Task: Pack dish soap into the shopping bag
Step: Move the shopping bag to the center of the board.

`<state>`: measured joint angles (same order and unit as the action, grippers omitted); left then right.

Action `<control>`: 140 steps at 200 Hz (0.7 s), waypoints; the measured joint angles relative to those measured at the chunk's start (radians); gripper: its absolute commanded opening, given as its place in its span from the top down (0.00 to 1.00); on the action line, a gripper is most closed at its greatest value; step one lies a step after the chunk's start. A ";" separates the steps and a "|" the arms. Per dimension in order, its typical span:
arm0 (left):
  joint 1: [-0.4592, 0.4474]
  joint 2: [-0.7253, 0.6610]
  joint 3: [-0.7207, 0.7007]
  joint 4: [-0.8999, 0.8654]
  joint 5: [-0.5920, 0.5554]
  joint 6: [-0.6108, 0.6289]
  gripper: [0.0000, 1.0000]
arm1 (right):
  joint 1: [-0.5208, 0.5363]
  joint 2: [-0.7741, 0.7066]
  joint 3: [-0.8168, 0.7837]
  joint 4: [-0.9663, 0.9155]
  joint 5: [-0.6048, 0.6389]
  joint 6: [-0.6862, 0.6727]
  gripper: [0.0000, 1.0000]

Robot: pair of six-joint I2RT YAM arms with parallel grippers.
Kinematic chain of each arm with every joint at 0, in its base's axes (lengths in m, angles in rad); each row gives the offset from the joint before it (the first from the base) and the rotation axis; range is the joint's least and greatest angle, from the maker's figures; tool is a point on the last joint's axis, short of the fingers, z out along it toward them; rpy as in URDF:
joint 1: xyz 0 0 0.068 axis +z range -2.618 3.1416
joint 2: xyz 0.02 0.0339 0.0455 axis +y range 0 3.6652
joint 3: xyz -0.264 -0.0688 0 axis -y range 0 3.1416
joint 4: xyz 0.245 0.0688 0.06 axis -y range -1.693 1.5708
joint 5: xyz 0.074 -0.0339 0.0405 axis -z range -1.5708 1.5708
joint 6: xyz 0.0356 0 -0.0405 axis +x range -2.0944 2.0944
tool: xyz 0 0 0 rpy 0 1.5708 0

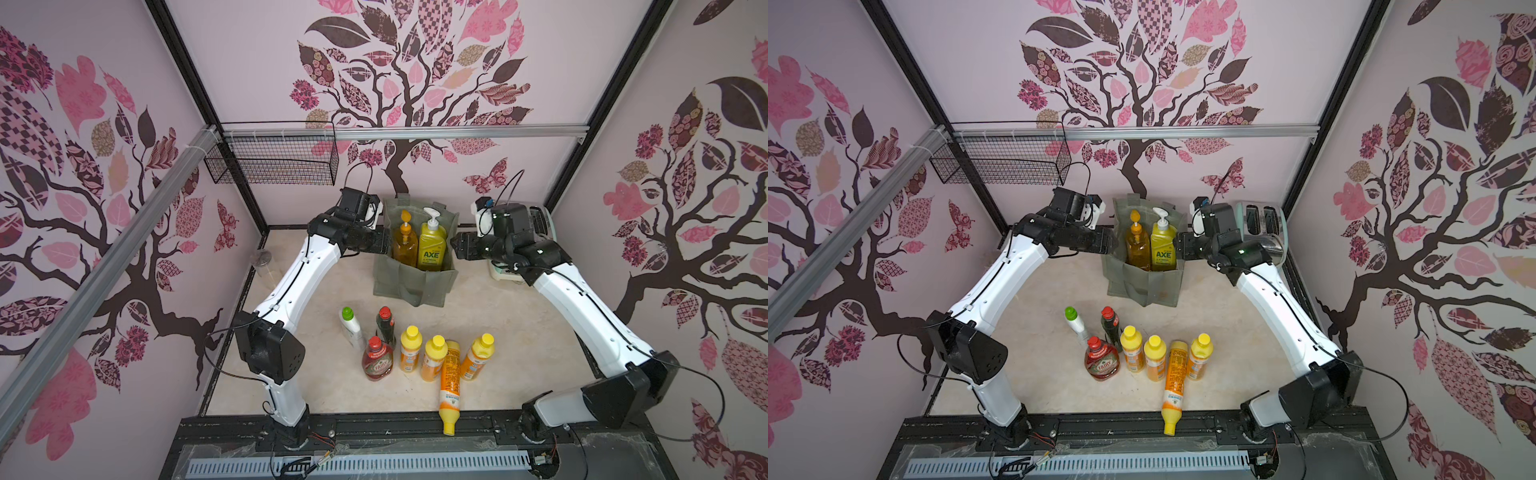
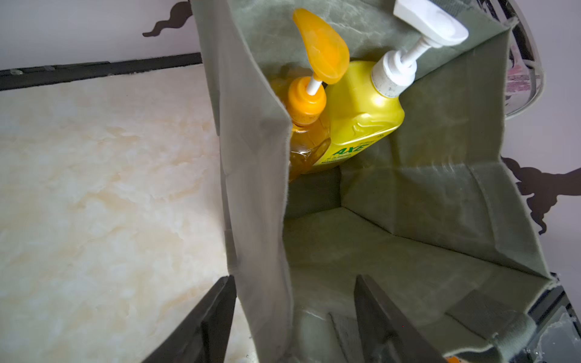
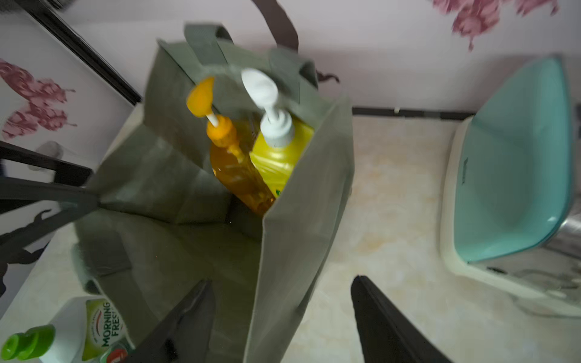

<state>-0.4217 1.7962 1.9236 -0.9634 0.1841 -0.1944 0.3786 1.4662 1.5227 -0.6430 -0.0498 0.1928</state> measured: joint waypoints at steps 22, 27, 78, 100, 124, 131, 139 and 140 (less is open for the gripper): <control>-0.002 0.000 -0.024 0.000 -0.008 -0.011 0.91 | 0.007 0.031 0.002 -0.039 -0.008 0.010 0.45; -0.002 0.000 -0.026 0.001 -0.006 -0.002 0.97 | 0.009 0.035 0.004 -0.043 -0.008 0.012 0.49; 0.002 -0.045 -0.092 0.015 0.027 -0.039 1.00 | 0.020 0.056 0.020 -0.087 -0.002 0.010 1.00; 0.002 -0.100 -0.139 0.029 0.057 -0.065 1.00 | 0.019 0.066 0.069 -0.119 0.016 -0.004 1.00; -0.006 -0.167 -0.204 0.038 0.089 -0.101 1.00 | 0.016 0.069 0.122 -0.144 0.042 -0.022 1.00; -0.011 -0.183 -0.220 0.040 0.097 -0.111 1.00 | 0.015 0.069 0.131 -0.150 0.046 -0.029 1.00; -0.018 -0.200 -0.238 0.041 0.106 -0.121 1.00 | 0.013 0.069 0.140 -0.160 0.048 -0.035 1.00; -0.019 -0.201 -0.239 0.041 0.107 -0.122 1.00 | 0.012 0.070 0.141 -0.162 0.048 -0.035 1.00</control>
<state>-0.4404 1.5948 1.6848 -0.9222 0.2913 -0.3164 0.3904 1.5360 1.6638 -0.8051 -0.0017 0.1574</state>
